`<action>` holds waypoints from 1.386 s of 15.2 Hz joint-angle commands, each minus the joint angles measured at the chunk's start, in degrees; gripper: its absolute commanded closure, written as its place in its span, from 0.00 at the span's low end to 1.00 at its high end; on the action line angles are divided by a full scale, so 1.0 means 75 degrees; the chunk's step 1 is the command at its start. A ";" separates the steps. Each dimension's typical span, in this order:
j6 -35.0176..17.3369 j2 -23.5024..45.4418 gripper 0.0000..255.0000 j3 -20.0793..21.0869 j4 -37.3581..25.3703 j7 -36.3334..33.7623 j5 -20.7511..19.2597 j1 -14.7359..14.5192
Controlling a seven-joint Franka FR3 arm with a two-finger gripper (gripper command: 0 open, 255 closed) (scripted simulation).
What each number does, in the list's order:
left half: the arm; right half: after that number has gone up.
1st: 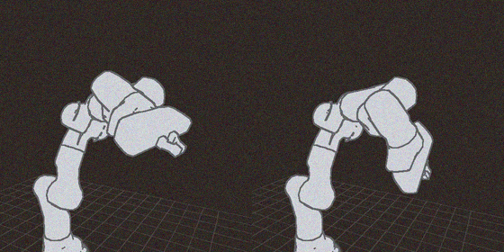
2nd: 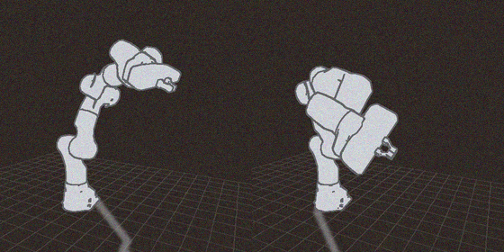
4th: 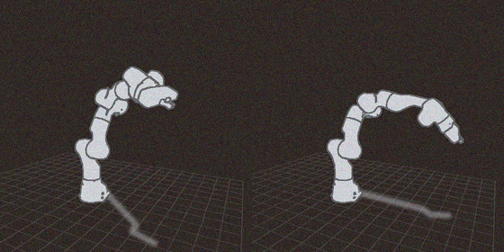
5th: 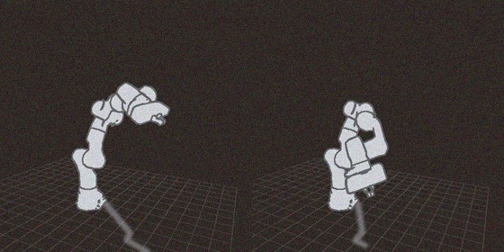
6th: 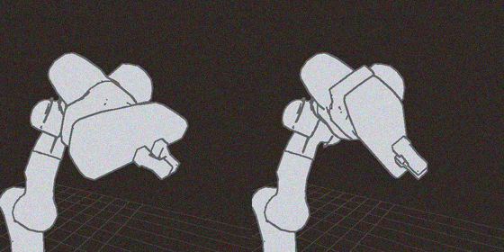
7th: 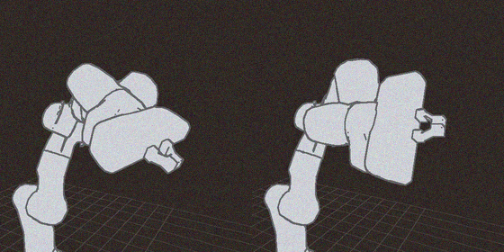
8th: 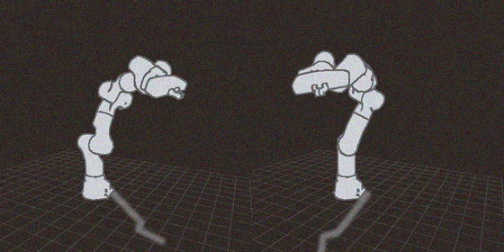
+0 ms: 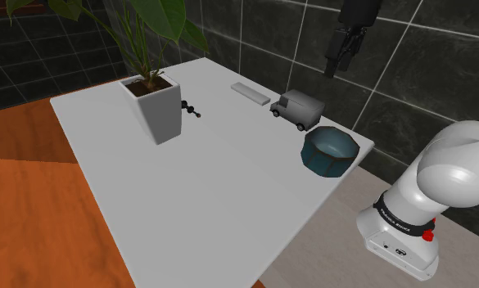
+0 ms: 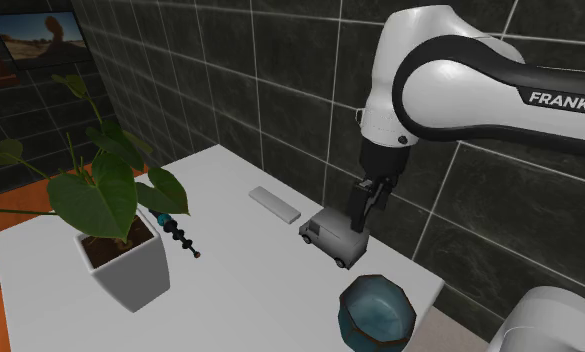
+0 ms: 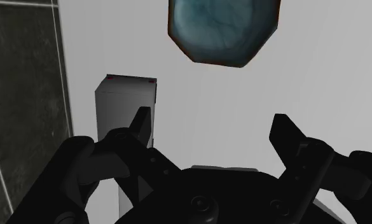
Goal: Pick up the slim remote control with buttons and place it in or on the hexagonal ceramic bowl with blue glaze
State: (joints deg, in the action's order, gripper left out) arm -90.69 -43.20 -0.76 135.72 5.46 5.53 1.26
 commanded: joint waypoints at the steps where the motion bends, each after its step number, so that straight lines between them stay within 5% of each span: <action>1: 0.0000 0.0000 0.00 0.0000 0.0000 0.0000 0.0000 0.0000; 11: -0.2061 0.2632 0.00 -0.0053 -0.0668 0.0157 -0.0190 0.0114; 21: -0.3337 0.5476 0.00 -0.0144 -0.2343 0.0216 -0.0336 0.0213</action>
State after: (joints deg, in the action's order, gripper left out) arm -114.37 -4.73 -1.60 119.49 6.75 3.13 2.65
